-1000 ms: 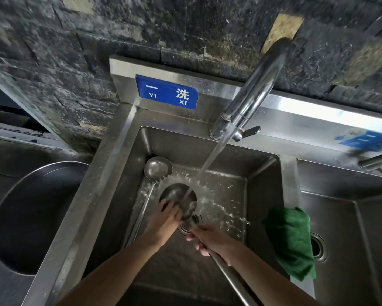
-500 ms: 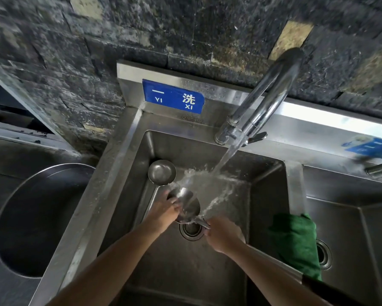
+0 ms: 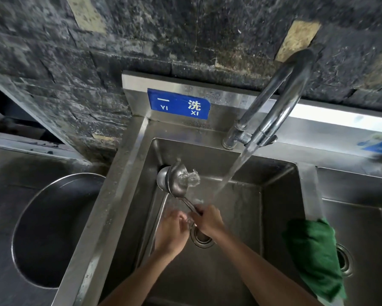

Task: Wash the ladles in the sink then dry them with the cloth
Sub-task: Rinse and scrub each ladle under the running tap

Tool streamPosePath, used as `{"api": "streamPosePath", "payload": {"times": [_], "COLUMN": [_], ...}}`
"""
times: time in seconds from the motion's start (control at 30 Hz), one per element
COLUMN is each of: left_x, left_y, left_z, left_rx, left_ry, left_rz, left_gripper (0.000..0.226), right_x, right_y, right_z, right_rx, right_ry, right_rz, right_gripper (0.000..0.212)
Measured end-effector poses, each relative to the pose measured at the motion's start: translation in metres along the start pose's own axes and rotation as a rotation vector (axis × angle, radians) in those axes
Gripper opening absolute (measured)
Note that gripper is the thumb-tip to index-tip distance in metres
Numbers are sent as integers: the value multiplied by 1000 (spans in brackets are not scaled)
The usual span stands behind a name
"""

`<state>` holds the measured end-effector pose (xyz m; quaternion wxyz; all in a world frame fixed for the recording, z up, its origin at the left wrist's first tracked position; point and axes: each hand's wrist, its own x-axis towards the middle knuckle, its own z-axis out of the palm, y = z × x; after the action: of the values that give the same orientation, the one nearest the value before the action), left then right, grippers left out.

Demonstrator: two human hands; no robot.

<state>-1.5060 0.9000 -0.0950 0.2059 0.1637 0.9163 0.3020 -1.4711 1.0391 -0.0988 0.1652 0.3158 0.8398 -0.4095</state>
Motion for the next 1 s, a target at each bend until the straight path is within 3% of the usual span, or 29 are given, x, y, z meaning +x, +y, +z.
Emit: {"api": "streamPosePath", "payload": {"times": [0.1, 0.27, 0.43, 0.57, 0.67, 0.8, 0.9, 1.0], "left_x": [12, 40, 45, 53, 64, 75, 57, 34], "left_y": [11, 32, 55, 79, 92, 94, 93, 91], "left_z": [-7, -13, -20, -47, -78, -104, -79, -38], "left_rx": [-570, -1058, -1006, -1097, -1166, -1251, -1259, -1102], "left_ry": [-233, -318, -174, -15, 37, 86, -59, -145], "left_rz": [-459, -494, -362, -298, -244, -183, -223, -359], "left_gripper": [21, 44, 28, 22, 23, 28, 27, 34], "right_x": [8, 7, 14, 6, -4, -10, -11, -15], "right_y": [-8, -16, -13, -6, 16, 27, 5, -11], "right_z": [2, -7, -22, -24, -18, -16, -20, -21], "right_rx": [63, 261, 325, 456, 356, 273, 149, 96], "right_ry": [-42, -5, -66, -220, -230, -15, 167, 228], "right_rz": [-58, -94, -112, -121, -2, 127, 161, 160], "right_gripper": [18, 19, 14, 53, 40, 40, 39, 51]}}
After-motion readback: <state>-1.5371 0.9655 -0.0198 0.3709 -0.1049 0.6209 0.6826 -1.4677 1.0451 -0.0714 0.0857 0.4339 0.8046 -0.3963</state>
